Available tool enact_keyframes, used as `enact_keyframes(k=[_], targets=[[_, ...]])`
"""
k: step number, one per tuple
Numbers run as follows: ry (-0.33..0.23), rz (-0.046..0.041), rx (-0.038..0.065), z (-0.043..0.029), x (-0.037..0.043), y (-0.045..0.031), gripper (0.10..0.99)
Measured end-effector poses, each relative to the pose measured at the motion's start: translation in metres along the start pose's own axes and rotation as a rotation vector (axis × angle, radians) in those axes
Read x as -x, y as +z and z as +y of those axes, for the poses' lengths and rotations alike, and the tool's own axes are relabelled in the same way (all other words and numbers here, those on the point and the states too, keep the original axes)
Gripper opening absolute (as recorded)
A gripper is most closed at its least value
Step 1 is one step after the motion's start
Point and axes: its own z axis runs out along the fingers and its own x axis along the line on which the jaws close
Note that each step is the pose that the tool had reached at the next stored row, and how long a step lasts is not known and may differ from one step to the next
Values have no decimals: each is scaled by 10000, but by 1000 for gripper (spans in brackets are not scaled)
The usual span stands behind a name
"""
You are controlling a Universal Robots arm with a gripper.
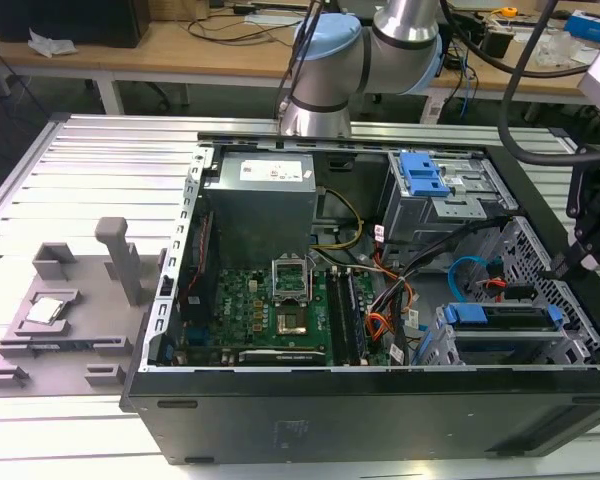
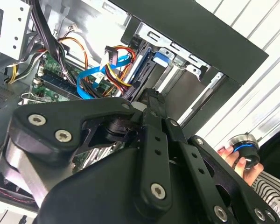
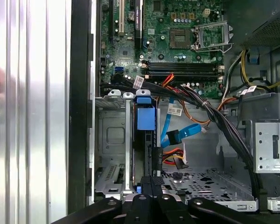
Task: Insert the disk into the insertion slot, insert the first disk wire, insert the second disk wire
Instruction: 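Insert the first disk wire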
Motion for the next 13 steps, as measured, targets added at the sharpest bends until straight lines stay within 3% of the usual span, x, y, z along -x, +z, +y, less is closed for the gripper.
enact_keyframes(k=[13], targets=[[0, 1, 0, -23, 0, 33, 106]])
